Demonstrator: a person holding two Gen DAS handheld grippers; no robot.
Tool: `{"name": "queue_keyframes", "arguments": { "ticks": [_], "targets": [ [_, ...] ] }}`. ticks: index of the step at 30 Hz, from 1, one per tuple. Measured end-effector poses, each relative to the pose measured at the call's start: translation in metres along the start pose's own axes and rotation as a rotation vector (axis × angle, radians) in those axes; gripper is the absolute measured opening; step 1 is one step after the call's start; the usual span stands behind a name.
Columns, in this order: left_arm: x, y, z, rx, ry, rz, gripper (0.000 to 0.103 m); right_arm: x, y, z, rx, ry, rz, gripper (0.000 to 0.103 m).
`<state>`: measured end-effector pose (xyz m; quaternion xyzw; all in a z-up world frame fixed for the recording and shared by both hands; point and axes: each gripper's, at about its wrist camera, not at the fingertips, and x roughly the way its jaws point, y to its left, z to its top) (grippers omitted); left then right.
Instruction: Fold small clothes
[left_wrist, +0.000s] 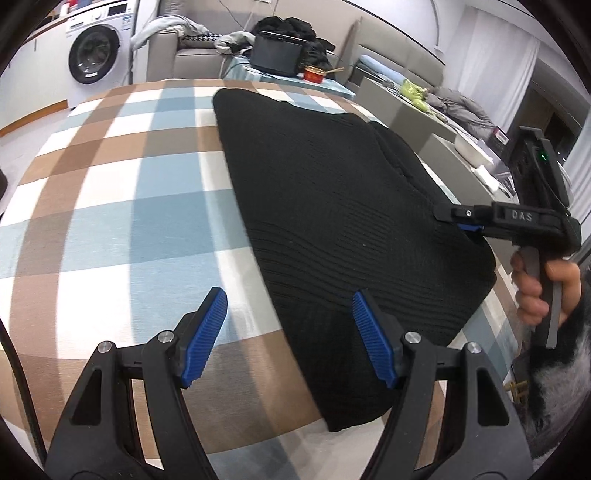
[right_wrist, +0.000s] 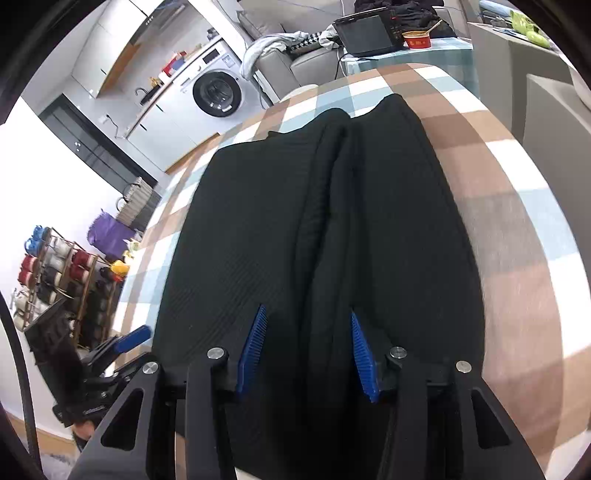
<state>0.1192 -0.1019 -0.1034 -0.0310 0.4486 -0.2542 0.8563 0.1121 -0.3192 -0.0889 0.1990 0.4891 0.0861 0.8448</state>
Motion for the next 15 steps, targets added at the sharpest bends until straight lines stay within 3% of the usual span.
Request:
{"name": "queue_keyframes", "arguments": {
  "ticks": [2,4,9,11,13,15],
  "targets": [
    [0.002,-0.002,0.000,0.002,0.005,0.000,0.068,0.000,0.003,-0.003,-0.040,-0.013,-0.028,0.041],
    [0.001,-0.004,-0.001,0.007,0.005,0.004,0.068,0.000,0.012,-0.002,-0.063,-0.025,-0.028,0.010],
    [-0.006,0.000,-0.001,-0.005,-0.008,0.021,0.068,-0.021,0.027,-0.004,-0.127,-0.108,-0.062,0.008],
    [-0.006,0.004,-0.001,-0.018,-0.006,0.026,0.068,-0.012,0.019,-0.004,-0.123,-0.056,-0.114,0.009],
    [-0.004,0.007,-0.001,-0.027,0.000,0.028,0.068,-0.001,0.000,-0.002,-0.061,0.009,-0.090,0.011],
    [-0.004,0.008,0.000,-0.024,0.003,0.034,0.068,0.002,-0.008,0.004,-0.034,0.003,-0.030,0.018]
  ]
}}
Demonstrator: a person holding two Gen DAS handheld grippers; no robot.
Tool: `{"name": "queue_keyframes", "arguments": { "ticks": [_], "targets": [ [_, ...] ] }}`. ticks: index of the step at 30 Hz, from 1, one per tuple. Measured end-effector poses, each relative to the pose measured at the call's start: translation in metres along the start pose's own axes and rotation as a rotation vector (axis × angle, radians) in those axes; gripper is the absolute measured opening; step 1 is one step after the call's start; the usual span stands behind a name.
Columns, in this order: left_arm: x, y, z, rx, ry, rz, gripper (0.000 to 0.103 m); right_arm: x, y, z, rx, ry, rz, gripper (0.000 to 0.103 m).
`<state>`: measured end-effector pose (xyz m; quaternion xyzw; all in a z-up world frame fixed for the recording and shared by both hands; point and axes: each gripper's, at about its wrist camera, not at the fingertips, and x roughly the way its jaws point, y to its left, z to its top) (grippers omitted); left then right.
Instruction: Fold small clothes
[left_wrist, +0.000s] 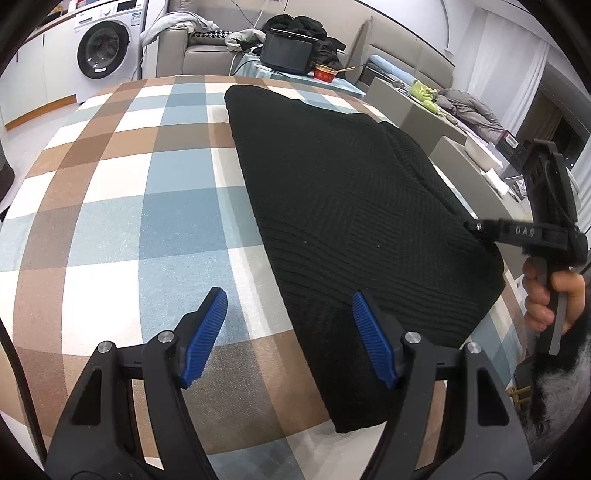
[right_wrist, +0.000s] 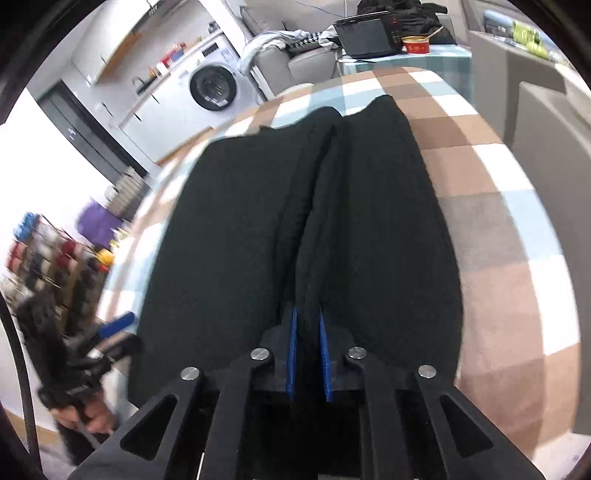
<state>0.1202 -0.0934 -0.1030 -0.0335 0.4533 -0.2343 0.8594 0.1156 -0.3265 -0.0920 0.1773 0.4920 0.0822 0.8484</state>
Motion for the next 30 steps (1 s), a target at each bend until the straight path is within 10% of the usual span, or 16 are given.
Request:
{"name": "queue_keyframes", "arguments": {
  "ticks": [9,18,20,24,30],
  "targets": [
    [-0.003,0.006,0.001,-0.006,-0.009,0.024,0.068,0.014,-0.014,0.036,0.070,-0.007,0.131,0.046],
    [0.003,0.012,0.006,-0.014,0.000,0.013,0.068,0.022,-0.001,0.045,0.021,0.016,0.145,0.051],
    [0.003,0.012,0.007,-0.013,-0.002,0.011,0.068,0.027,0.007,0.046,-0.019,0.012,0.094,0.048],
    [0.001,0.013,0.007,-0.017,-0.007,0.013,0.068,0.033,0.025,0.044,-0.137,0.002,-0.016,0.012],
    [-0.005,0.010,0.009,-0.015,-0.022,0.007,0.068,-0.018,0.050,0.047,-0.232,-0.132,-0.068,0.008]
  ]
}}
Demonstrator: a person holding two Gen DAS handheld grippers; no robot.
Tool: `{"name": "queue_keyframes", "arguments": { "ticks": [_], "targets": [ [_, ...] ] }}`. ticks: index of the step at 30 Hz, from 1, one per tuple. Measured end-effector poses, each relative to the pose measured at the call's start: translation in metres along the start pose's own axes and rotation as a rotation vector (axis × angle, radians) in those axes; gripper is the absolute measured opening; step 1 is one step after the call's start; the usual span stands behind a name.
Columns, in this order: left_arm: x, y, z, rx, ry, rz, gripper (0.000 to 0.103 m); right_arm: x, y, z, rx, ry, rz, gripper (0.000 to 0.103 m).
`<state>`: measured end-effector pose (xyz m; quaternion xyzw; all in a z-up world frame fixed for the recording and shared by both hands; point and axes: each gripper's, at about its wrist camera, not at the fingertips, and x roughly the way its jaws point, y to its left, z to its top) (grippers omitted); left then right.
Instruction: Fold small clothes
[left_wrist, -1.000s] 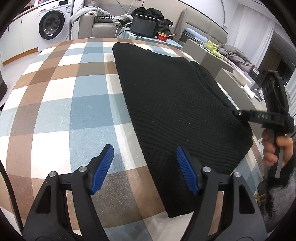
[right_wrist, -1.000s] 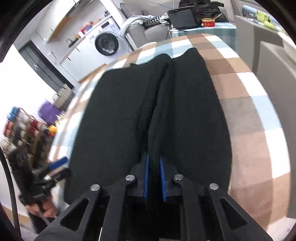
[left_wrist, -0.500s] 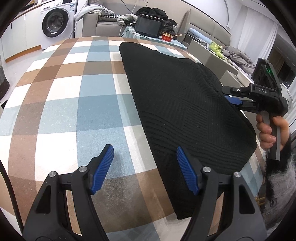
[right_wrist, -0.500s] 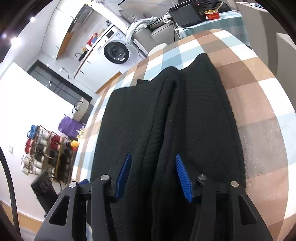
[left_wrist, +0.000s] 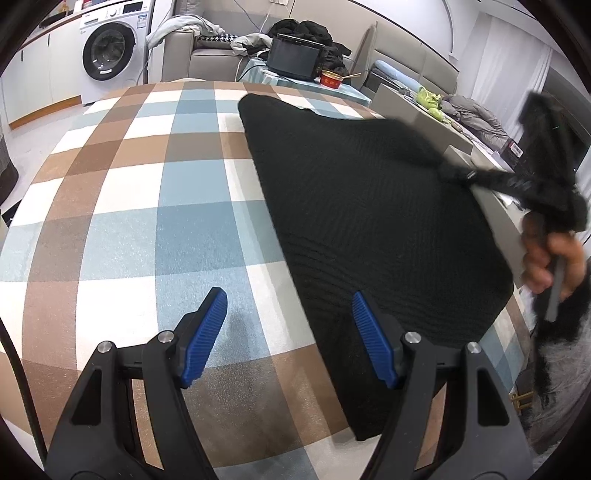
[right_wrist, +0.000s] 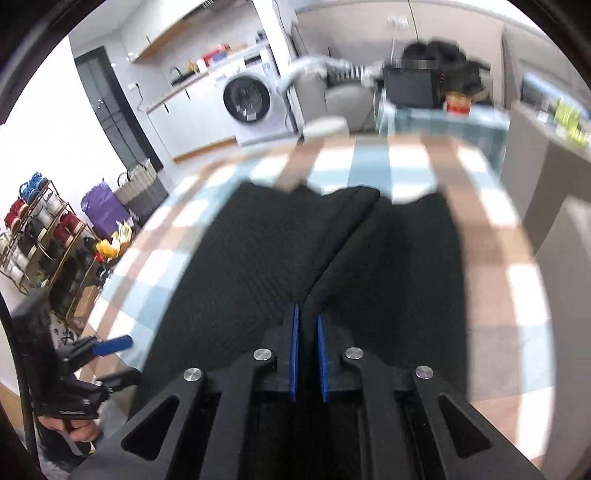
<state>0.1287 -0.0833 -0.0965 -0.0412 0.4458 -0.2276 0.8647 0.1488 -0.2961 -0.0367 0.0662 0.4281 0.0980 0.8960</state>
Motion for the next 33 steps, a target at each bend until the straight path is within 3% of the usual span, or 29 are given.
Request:
{"name": "queue_keyframes", "arguments": {
  "ticks": [3,5,8,11,13,15,20,21,22,27,30,31,33],
  "targets": [
    [-0.001,-0.002,0.001,0.006,-0.006,-0.007,0.068,-0.020,-0.011,0.006,-0.011,-0.039,-0.102,0.008],
    [0.003,-0.004,0.002,0.006,-0.003,-0.010,0.068,-0.011,-0.028,0.003,0.022,-0.006,-0.164,0.010],
    [0.010,-0.007,0.003,0.001,0.014,-0.022,0.068,0.018,-0.064,-0.006,0.124,0.093,-0.169,0.013],
    [0.013,-0.012,0.003,0.021,0.018,-0.019,0.068,0.018,-0.080,-0.018,0.202,0.114,-0.079,0.018],
    [0.013,-0.013,0.003,0.020,0.017,-0.022,0.068,0.008,-0.082,-0.025,0.210,0.106,-0.042,0.035],
    [0.015,-0.013,0.003,0.010,0.023,-0.033,0.068,0.001,-0.084,-0.037,0.235,0.108,0.020,0.040],
    [0.019,-0.017,0.005,0.018,0.029,-0.039,0.068,-0.004,-0.072,-0.063,0.229,0.118,0.037,0.037],
    [0.019,-0.018,0.006,0.020,0.030,-0.041,0.068,-0.005,-0.070,-0.064,0.225,0.111,0.024,0.021],
    [0.018,-0.019,0.007,0.021,0.030,-0.042,0.068,-0.005,-0.067,-0.063,0.218,0.111,0.026,0.011],
    [0.007,-0.021,0.008,0.025,0.006,-0.037,0.068,-0.039,-0.040,-0.047,0.139,0.013,-0.015,0.011],
    [0.005,-0.016,0.007,0.007,0.004,-0.024,0.068,-0.021,-0.046,-0.059,0.147,0.113,-0.123,0.015],
    [0.005,-0.014,0.006,-0.003,0.007,-0.024,0.068,-0.014,-0.051,-0.065,0.170,0.148,-0.136,0.017],
    [0.002,-0.013,0.005,-0.013,0.008,-0.033,0.068,-0.016,-0.055,-0.072,0.204,0.134,-0.101,0.025]
  ]
}}
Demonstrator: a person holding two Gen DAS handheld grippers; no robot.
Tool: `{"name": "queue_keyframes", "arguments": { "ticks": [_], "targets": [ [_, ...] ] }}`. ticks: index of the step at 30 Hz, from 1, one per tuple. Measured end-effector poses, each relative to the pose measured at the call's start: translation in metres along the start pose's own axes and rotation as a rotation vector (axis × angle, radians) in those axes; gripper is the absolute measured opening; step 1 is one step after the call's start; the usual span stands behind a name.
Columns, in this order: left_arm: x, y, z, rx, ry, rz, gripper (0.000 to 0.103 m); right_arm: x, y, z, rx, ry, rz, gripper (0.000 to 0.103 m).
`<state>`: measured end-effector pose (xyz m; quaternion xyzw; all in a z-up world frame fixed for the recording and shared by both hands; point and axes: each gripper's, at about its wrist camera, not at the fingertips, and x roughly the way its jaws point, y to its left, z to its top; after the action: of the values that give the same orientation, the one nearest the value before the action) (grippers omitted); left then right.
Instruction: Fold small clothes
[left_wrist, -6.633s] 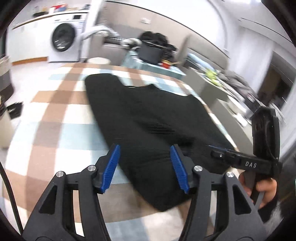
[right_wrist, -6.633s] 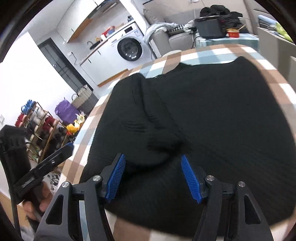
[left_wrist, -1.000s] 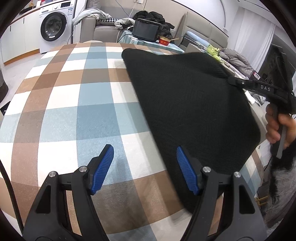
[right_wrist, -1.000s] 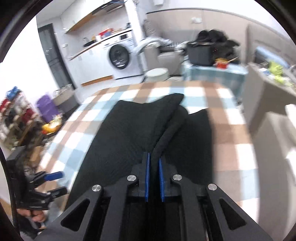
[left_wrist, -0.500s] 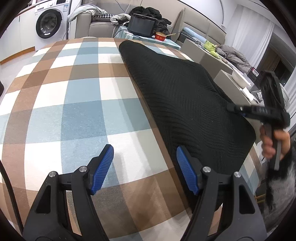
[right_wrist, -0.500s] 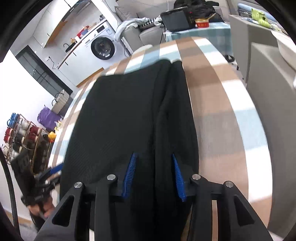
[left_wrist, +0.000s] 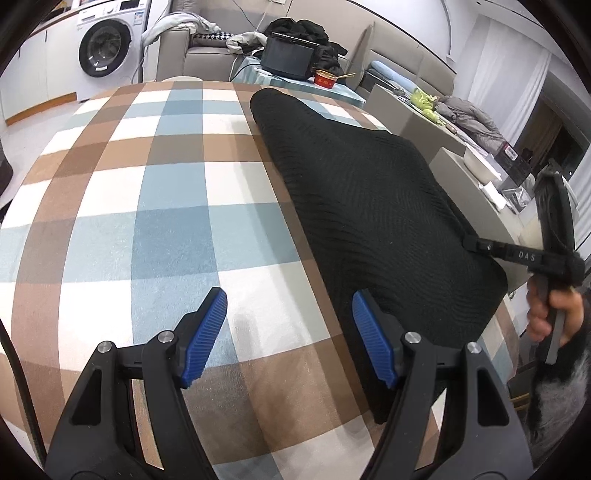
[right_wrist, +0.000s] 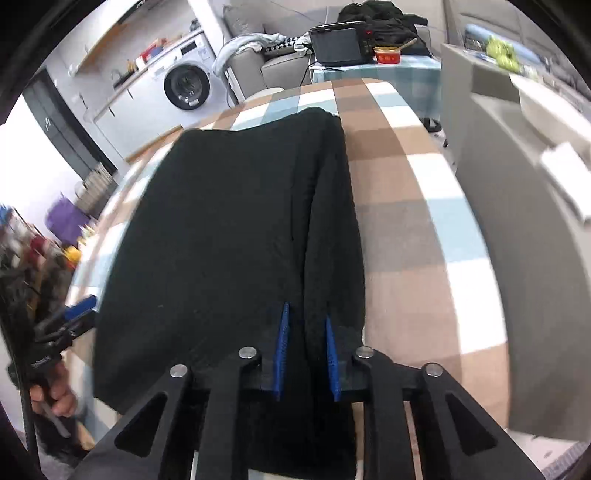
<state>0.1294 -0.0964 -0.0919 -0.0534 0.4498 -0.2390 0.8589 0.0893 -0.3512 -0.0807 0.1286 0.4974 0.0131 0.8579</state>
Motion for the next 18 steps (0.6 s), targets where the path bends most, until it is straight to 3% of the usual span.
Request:
{"name": "queue_keyframes", "arguments": {
  "ticks": [1,3,9,13,18],
  "targets": [
    [-0.002,-0.001,0.000,0.000,-0.003,-0.012,0.068,-0.003,-0.001,-0.003,0.001,-0.011,0.000,0.035],
    [-0.004,-0.004,0.000,0.003,-0.008,-0.036,0.068,-0.013,-0.003,-0.007,0.013,-0.045,0.003,0.044],
    [0.021,-0.028,0.003,0.036,0.033,-0.104,0.069,-0.009,-0.011,-0.011,0.046,-0.031,0.025,0.044],
    [0.040,-0.038,0.004,0.058,0.061,-0.068,0.069,-0.007,-0.014,-0.016,0.039,-0.029,0.028,0.044],
    [0.047,-0.041,0.007,0.052,0.073,-0.107,0.032,-0.005,-0.013,-0.019,0.030,-0.021,0.036,0.043]
  ]
}}
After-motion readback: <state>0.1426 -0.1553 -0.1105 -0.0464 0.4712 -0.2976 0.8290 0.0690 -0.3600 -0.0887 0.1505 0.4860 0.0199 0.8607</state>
